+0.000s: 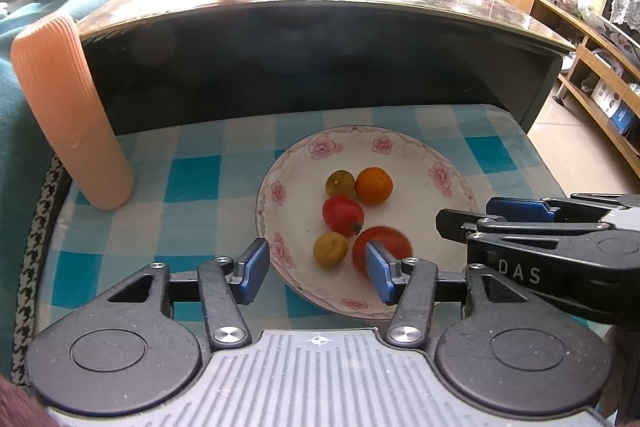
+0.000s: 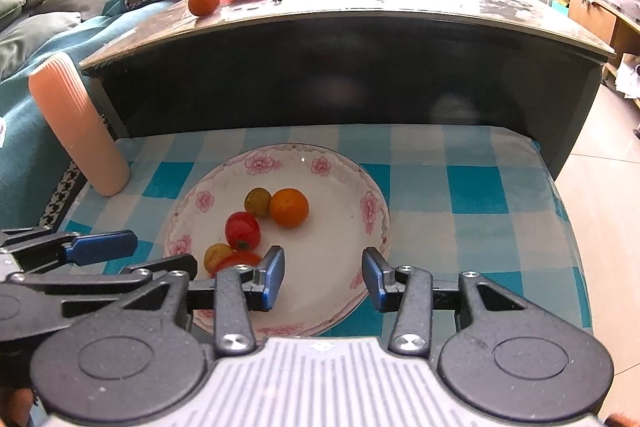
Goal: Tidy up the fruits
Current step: 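Lower the large red tomato onto the plate and open the right tool, then move both open tools back from the plate to the loose fruits on the cloth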
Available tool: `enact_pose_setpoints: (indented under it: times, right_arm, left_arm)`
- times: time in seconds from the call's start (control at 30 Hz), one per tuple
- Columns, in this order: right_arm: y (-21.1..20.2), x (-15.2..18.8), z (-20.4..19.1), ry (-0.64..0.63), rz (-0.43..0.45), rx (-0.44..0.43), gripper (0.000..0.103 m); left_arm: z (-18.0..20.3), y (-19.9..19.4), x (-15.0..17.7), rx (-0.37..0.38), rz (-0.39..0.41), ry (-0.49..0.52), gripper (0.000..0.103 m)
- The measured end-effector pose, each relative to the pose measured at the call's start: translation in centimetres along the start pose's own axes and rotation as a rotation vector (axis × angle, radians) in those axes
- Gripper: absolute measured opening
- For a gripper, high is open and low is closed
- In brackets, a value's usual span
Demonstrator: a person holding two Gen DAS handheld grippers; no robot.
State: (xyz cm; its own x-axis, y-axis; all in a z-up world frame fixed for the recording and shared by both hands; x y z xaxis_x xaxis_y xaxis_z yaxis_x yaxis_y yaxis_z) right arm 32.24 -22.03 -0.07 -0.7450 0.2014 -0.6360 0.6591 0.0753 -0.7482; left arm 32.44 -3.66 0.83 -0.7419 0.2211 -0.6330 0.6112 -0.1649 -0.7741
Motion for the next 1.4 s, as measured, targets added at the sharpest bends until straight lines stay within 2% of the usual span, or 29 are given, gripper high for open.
enact_pose_setpoints:
  times: [0.57,1.1,1.4]
  right_arm:
    - [-2.8,1.2,-0.1,0.012,0.005,0.017,0.056]
    - [-5.5,3.3,-2.2,-0.007,0.033,0.021,0.056]
    - [-6.0,4.8,-3.5,-0.036,0.008,0.003,0.056]
  left_arm:
    - [0.6,-2.2,0.9,0.019,0.012,0.017,0.063]
    - [0.0,-5.1,3.0,0.002,0.021,0.031,0.062]
    - [-0.6,-6.2,4.8,0.000,0.005,0.056,0.062]
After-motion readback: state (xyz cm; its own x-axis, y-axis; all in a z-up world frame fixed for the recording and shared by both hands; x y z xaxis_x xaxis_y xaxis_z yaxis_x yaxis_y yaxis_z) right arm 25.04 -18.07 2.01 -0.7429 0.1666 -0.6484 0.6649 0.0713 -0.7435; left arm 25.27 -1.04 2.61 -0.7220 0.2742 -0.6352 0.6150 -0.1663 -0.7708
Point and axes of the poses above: each gripper's, at about its wrist camera, not at the fingertips, and y roughly the way its jaws point, z to its right, x to its underside, the point moved 2 cm from there along y, roughly the way its jaws point, and after that the axes turned 4 degrees about y, right-handed, at the moved point
